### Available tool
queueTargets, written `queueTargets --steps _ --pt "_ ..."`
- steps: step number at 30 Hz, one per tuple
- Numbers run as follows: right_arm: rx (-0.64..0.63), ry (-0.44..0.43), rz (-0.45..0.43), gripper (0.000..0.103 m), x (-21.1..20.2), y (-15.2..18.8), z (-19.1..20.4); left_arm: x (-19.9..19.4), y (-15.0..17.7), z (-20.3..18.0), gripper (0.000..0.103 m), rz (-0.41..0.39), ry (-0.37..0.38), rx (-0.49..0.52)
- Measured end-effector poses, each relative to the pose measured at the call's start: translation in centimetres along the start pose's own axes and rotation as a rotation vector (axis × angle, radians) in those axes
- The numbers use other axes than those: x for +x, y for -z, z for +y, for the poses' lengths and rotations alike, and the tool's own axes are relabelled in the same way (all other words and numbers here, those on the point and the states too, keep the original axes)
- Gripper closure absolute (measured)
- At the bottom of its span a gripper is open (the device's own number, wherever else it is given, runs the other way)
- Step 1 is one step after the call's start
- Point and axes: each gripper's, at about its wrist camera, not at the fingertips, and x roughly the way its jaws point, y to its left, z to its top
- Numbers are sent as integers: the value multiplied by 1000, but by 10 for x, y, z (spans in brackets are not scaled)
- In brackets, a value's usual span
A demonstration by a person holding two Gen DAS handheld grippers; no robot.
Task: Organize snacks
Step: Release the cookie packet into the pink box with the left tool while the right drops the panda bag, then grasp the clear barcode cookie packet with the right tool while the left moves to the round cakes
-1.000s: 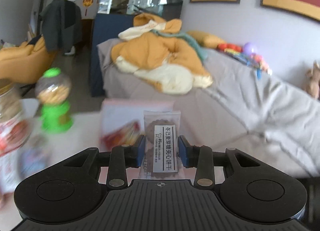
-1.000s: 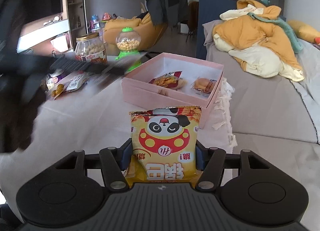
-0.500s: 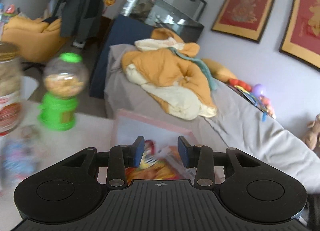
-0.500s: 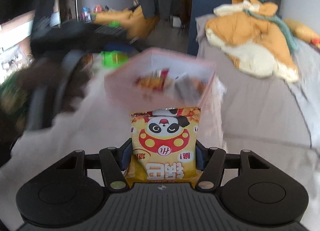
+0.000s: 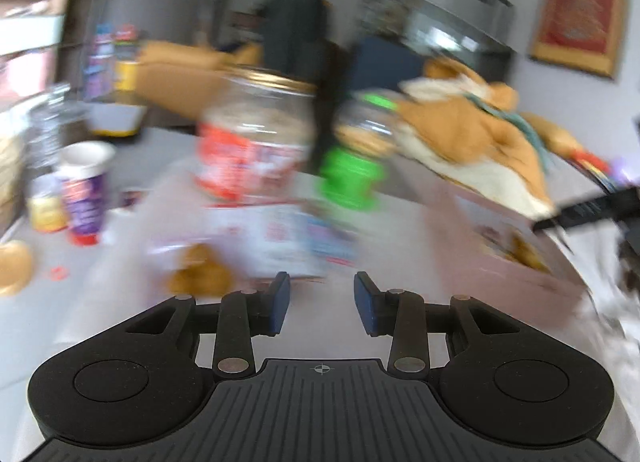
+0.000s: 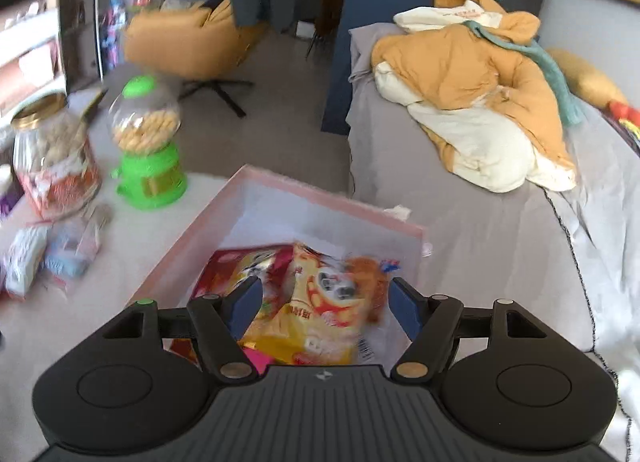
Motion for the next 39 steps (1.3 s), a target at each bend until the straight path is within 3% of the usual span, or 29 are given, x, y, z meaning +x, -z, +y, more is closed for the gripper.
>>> queueTargets --steps 2,4,6,8,13,17,18,19,20,25,28,34,39 --pt "7 -78 6 33 0 0 23 1 -1 18 63 -11 -34 -81" --pt "27 -212 26 32 1 -5 49 -1 -1 31 63 -24 -56 -128" --pt "31 -328 65 29 8 -12 83 -4 0 39 63 -46 -44 -141" --pt "6 -370 103 29 22 -18 116 -7 0 45 63 -59 -12 -156" --pt "-58 -304 55 29 68 -28 185 1 3 56 63 -43 50 -196" --pt "17 -264 31 29 109 -46 195 6 6 55 63 -3 79 -200" --pt "26 -271 62 39 119 -48 196 5 7 57 63 2 81 -207" --pt "21 -279 98 56 126 -49 197 5 7 59 63 4 76 -219" --pt "13 -298 110 58 128 -48 199 4 7 62 63 -3 62 -231" --pt "-76 -348 131 67 91 -29 185 -7 2 84 63 -89 -45 -328" --pt "-140 -375 126 68 58 -2 177 1 -7 97 63 -67 -70 -364" --pt "-178 -413 116 68 1 52 147 39 -23 71 63 81 -65 -113" --pt "-179 -318 84 68 -19 105 114 41 -14 28 58 110 -35 159"
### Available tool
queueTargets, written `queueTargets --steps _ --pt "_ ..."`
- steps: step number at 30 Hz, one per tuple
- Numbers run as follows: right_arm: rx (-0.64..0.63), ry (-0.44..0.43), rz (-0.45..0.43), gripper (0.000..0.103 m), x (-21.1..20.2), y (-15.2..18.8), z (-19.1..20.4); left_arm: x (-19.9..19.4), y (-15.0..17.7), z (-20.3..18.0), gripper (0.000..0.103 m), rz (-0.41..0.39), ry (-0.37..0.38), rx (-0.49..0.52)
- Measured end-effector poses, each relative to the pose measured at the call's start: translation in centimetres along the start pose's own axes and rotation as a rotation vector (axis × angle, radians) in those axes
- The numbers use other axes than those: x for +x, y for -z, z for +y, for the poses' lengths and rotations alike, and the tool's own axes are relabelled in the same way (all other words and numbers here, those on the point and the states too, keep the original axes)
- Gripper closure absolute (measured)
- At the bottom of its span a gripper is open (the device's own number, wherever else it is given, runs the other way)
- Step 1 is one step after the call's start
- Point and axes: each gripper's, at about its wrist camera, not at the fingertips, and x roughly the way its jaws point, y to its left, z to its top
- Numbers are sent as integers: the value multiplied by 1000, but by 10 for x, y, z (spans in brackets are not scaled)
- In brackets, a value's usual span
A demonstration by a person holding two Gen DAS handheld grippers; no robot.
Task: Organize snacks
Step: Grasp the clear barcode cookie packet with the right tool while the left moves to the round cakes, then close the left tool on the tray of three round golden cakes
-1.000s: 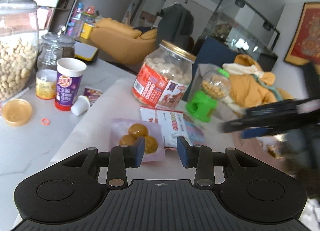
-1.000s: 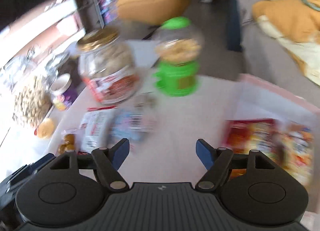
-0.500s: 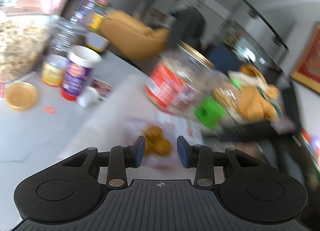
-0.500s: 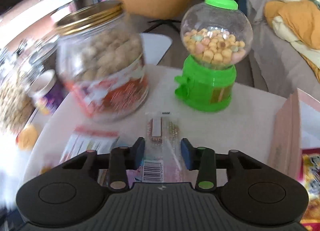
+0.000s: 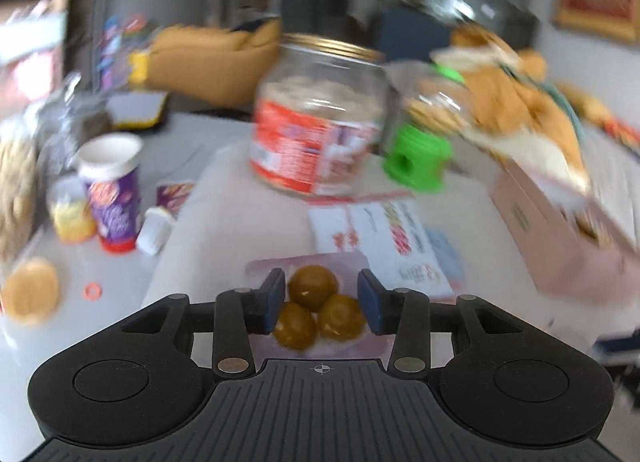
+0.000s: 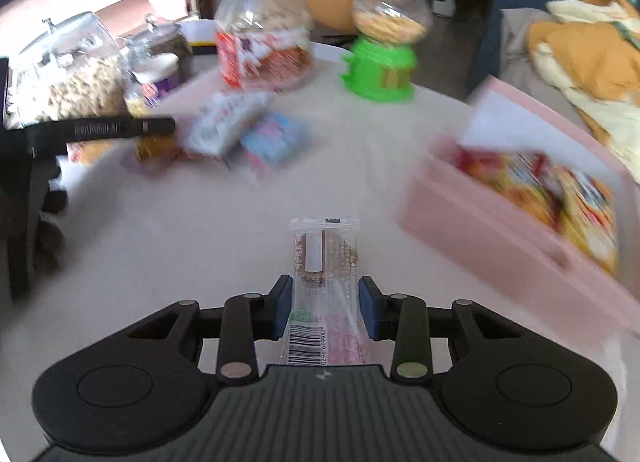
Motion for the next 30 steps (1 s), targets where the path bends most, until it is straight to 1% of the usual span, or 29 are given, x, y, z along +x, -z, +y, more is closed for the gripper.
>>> queueTargets --steps 2,4,6,7,10,11,13,14,16,17,19,23,24,26,27,30 --pt "26 33 -10 68 -11 21 -14 -6 7 -16 58 27 61 69" --pt "58 54 -29 67 -19 36 -26 -12 17 -31 59 52 115 113" --pt "91 77 -51 66 -26 48 -39 -14 25 -42 59 76 141 133" --pt "101 95 -63 62 -29 53 -44 -16 29 -47 59 89 157 142" --pt "125 147 -94 61 -29 66 -51 -26 39 -63 59 93 171 194" --pt "136 148 -101 60 -28 69 -53 -29 43 -67 59 91 166 215" --pt "171 150 -134 53 -27 77 -56 -34 48 -74 58 81 143 261" --pt "186 157 -148 51 -27 79 -58 -38 52 -77 58 75 132 276" --pt "211 172 -192 41 -24 85 -57 -43 54 -76 58 69 111 275" --pt "216 179 -196 40 -23 86 -57 -45 55 -75 57 70 94 267" --pt "226 191 -192 34 -23 85 -59 -49 53 -74 54 81 55 255" --pt "251 180 -191 32 -23 87 -64 -58 53 -67 54 99 -35 240" --pt "252 179 -191 31 -23 86 -64 -60 53 -65 54 104 -48 233" --pt "249 183 -190 30 -23 87 -63 -61 52 -61 54 122 -36 202" --pt "249 186 -189 29 -23 87 -62 -61 52 -61 51 137 -24 190" --pt "252 185 -189 29 -22 87 -62 -59 52 -72 51 155 10 203"
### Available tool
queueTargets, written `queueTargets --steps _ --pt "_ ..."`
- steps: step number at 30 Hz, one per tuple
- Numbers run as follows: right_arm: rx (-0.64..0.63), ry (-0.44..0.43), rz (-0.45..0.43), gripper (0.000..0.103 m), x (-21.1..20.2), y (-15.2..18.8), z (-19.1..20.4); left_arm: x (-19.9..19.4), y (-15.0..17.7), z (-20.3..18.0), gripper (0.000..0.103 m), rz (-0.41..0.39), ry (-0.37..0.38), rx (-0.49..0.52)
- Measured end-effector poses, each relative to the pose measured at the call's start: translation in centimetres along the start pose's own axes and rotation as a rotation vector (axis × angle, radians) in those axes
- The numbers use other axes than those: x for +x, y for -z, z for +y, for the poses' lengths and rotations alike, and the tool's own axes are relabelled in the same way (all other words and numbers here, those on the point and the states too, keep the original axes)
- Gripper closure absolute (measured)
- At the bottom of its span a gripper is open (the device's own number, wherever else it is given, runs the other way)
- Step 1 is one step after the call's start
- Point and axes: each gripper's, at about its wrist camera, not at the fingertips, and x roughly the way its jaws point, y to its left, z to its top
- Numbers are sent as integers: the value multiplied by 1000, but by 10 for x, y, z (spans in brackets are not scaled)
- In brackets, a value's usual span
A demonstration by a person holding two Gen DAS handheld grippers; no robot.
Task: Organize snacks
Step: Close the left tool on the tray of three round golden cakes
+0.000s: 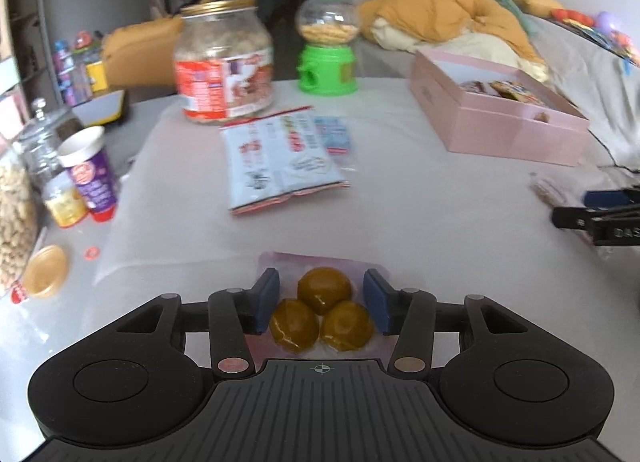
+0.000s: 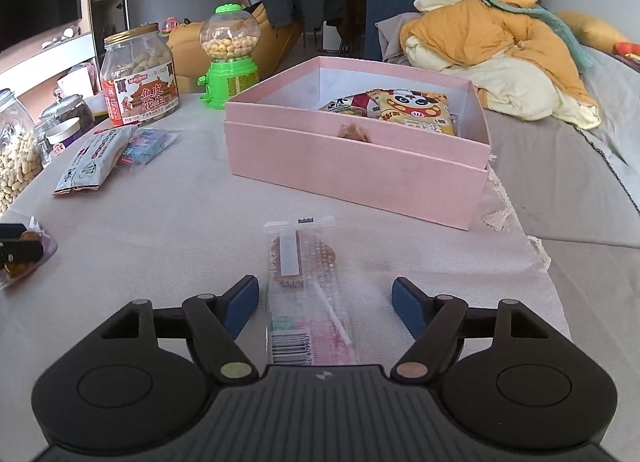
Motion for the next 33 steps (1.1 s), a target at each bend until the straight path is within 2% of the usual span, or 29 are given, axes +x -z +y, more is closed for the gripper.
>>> queueTargets --steps 6,9,12,13,16,20,21,24,25,30,33 --pt "0 0 0 29 0 0 0 8 -6 -37 53 -3 98 37" --pt "0 -1 0 29 0 0 0 12 -7 -59 59 -17 192 59" --pt "1 -2 0 29 0 0 -1 17 -8 -79 66 -36 227 89" --pt "2 -3 0 29 0 0 -1 17 -8 -84 69 -42 225 98" --pt "3 -2 -1 29 0 0 0 18 -7 -91 69 -59 202 114" --pt "8 -5 -1 29 0 0 -1 20 -6 -91 69 -88 126 110" --pt "11 -1 0 33 0 0 -1 21 -6 -90 69 -93 123 98" --pt "15 16 -1 56 -6 2 1 21 -6 -84 69 -94 139 83" --pt "17 8 5 60 -10 2 3 20 -6 -83 68 -97 140 83" --pt "-9 -48 40 64 -20 3 13 19 -3 -90 68 -112 118 121" --pt "-17 -48 43 65 -25 -1 17 18 -2 -95 68 -118 101 160"
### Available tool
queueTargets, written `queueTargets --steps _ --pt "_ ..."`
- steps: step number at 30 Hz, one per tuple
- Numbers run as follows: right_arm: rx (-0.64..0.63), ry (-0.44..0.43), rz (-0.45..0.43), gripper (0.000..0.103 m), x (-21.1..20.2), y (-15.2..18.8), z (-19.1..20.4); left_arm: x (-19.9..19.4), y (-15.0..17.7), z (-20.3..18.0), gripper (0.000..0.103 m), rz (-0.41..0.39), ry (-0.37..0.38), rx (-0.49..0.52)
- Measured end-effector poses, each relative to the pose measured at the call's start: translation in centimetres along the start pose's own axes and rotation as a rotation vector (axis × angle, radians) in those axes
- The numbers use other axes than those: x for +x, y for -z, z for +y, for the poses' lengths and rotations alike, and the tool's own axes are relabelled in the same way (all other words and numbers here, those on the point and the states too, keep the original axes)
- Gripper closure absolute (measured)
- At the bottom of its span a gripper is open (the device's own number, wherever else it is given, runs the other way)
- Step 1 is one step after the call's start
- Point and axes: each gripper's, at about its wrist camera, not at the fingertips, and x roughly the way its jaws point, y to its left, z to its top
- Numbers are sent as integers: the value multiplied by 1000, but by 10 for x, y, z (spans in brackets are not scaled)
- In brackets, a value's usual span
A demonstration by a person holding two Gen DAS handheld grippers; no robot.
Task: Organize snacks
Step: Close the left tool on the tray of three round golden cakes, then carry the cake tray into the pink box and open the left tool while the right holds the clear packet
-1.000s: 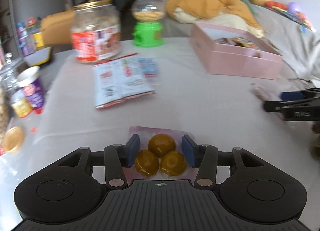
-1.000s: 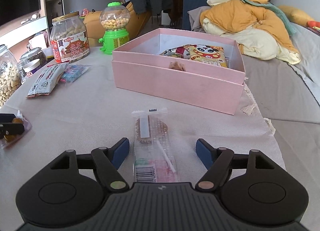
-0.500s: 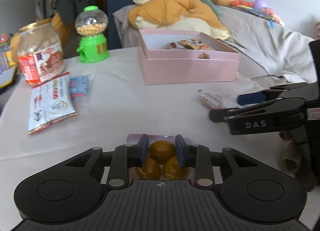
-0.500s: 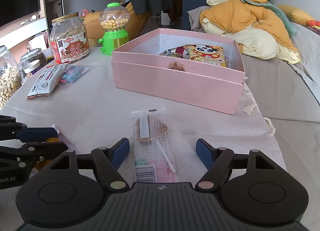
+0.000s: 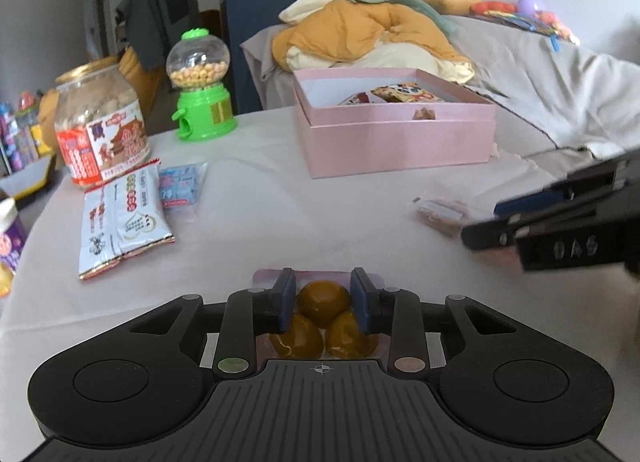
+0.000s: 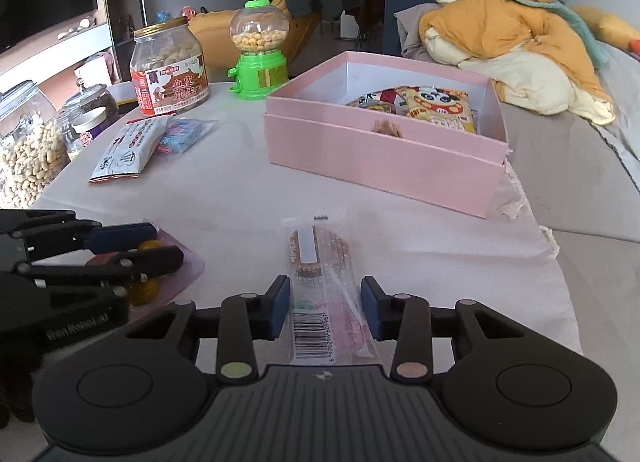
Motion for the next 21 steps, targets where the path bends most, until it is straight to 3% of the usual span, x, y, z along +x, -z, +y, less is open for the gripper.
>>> queueTargets --steps 8,9,10,21 --pt "-17 -8 -32 66 -21 -5 0 2 -4 2 69 18 9 -2" --pt "-23 -12 -25 76 -23 -4 -2 2 -5 1 69 21 0 -3" --pt "-30 -14 -14 79 -25 -2 -5 2 -5 -2 69 22 -7 0" --pt "-6 -33 11 80 -38 19 -44 -2 -3 -21 70 -13 9 52"
